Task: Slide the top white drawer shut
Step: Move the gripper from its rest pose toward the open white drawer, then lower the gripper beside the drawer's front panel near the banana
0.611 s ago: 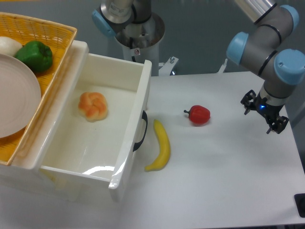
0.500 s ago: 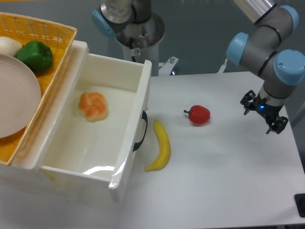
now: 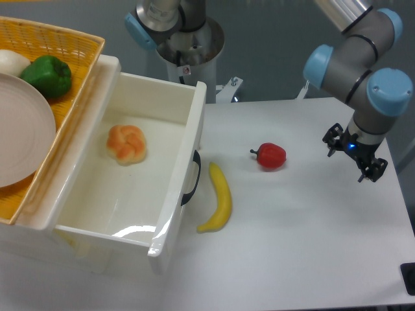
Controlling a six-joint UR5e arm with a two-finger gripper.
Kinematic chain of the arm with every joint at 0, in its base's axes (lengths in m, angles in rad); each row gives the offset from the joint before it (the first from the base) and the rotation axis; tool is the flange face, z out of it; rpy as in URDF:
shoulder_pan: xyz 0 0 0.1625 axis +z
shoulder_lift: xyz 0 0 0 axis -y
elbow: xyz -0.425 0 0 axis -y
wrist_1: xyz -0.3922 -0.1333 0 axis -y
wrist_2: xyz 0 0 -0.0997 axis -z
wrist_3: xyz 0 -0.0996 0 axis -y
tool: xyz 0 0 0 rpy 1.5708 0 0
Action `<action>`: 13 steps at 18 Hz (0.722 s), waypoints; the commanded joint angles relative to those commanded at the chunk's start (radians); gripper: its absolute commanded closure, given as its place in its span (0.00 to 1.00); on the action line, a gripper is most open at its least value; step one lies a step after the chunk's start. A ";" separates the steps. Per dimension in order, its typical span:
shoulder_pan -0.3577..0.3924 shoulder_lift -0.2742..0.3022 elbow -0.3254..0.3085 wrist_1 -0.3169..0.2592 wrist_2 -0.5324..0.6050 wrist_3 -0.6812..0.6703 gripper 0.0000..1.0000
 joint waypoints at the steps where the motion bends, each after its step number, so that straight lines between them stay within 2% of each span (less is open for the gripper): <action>1: -0.005 0.002 -0.002 0.000 0.003 -0.005 0.00; 5: -0.038 -0.006 -0.018 -0.003 0.006 -0.098 0.00; 9: -0.080 -0.032 -0.008 0.009 0.006 -0.231 0.01; 11: -0.095 -0.046 0.018 0.017 -0.008 -0.345 0.26; 13: -0.103 -0.051 0.031 0.017 -0.046 -0.478 0.66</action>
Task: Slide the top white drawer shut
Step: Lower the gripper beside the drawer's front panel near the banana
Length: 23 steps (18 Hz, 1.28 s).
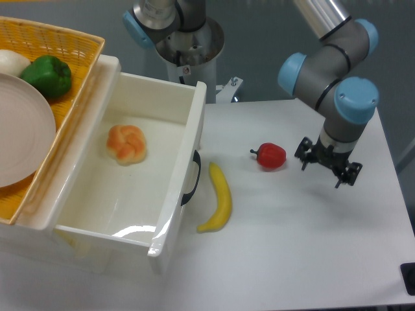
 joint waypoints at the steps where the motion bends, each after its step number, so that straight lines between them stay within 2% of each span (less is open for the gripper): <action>1: 0.000 0.000 0.006 0.000 -0.018 -0.098 0.76; 3: 0.000 -0.006 0.023 0.002 -0.046 -0.284 0.90; 5: -0.009 -0.009 0.028 0.000 -0.071 -0.346 0.98; 8: -0.037 0.005 0.005 -0.002 -0.086 -0.454 1.00; 13: -0.121 0.034 -0.001 -0.006 -0.220 -0.588 1.00; 17: -0.179 0.052 -0.050 -0.018 -0.267 -0.597 1.00; 18: -0.181 0.072 -0.069 -0.053 -0.294 -0.599 1.00; 20: -0.167 0.122 -0.092 -0.161 -0.338 -0.593 1.00; 22: -0.140 0.149 -0.090 -0.262 -0.359 -0.567 1.00; 23: -0.135 0.156 -0.084 -0.287 -0.377 -0.550 1.00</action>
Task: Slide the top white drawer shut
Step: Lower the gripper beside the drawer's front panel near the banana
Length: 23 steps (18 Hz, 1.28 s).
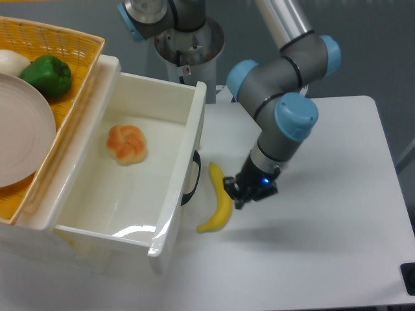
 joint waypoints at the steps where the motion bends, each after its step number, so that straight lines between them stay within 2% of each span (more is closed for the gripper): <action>1: 0.002 0.005 0.005 -0.012 -0.023 0.006 1.00; 14: 0.012 0.057 0.009 -0.046 -0.121 0.006 1.00; 23: -0.006 0.071 0.009 -0.074 -0.141 0.005 1.00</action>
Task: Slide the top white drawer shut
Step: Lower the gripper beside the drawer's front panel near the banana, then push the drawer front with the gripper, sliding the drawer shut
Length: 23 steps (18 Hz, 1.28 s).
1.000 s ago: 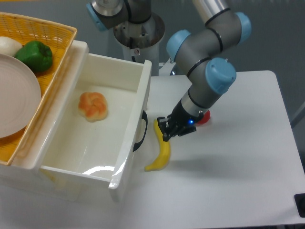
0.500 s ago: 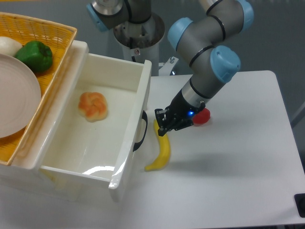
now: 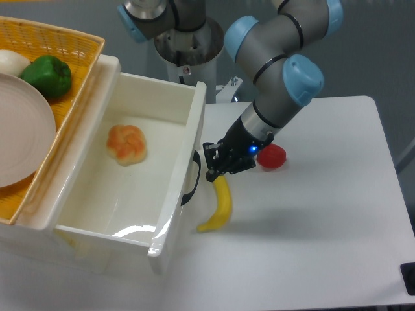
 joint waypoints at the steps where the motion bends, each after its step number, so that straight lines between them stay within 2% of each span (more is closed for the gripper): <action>1: 0.000 0.003 0.000 -0.002 0.000 0.000 1.00; 15: -0.015 0.031 -0.002 -0.060 -0.002 -0.005 1.00; 23: -0.048 0.043 -0.009 -0.066 -0.017 -0.011 1.00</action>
